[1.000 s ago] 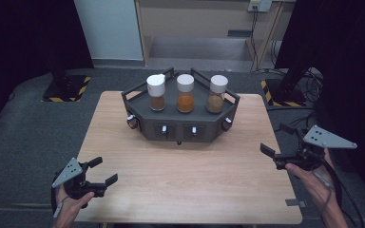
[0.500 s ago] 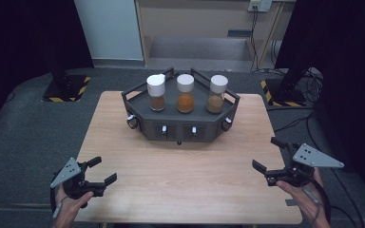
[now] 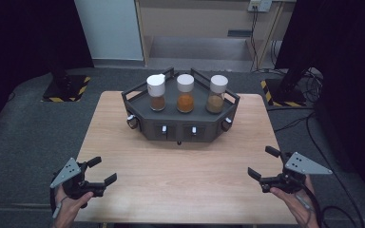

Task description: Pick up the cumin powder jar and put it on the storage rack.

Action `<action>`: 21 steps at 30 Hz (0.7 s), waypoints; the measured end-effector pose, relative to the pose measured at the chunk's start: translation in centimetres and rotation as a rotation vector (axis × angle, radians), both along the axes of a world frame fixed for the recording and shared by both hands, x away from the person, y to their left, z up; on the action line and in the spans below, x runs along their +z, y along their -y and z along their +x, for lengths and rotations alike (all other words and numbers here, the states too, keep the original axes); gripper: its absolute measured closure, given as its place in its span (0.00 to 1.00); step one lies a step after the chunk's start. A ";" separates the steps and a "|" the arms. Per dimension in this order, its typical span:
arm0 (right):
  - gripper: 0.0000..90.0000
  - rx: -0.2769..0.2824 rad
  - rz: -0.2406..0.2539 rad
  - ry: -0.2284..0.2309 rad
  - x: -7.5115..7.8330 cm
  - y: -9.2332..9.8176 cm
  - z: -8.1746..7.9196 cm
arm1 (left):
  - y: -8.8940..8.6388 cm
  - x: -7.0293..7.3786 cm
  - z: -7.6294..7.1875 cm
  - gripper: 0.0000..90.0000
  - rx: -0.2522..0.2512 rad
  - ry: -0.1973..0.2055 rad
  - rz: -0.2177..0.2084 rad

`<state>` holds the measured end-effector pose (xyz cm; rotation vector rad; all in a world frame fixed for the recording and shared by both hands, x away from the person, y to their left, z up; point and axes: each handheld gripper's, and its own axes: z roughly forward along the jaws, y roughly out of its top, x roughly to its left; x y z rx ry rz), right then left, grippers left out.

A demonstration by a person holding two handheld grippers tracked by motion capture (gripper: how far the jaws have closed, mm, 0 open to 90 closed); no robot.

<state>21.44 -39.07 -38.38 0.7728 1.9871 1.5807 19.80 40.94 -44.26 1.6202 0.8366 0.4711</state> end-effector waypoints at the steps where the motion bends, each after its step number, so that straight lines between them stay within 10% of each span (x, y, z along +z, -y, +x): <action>1: 0.02 0.000 0.000 -0.002 -0.1 0.0 0.0 | 0.0 0.0 0.0 0.03 0.000 0.000 0.000; 21: 0.02 -0.004 0.007 -0.056 -2.4 -0.4 0.2 | 0.1 0.1 -0.1 0.03 -0.001 0.004 0.008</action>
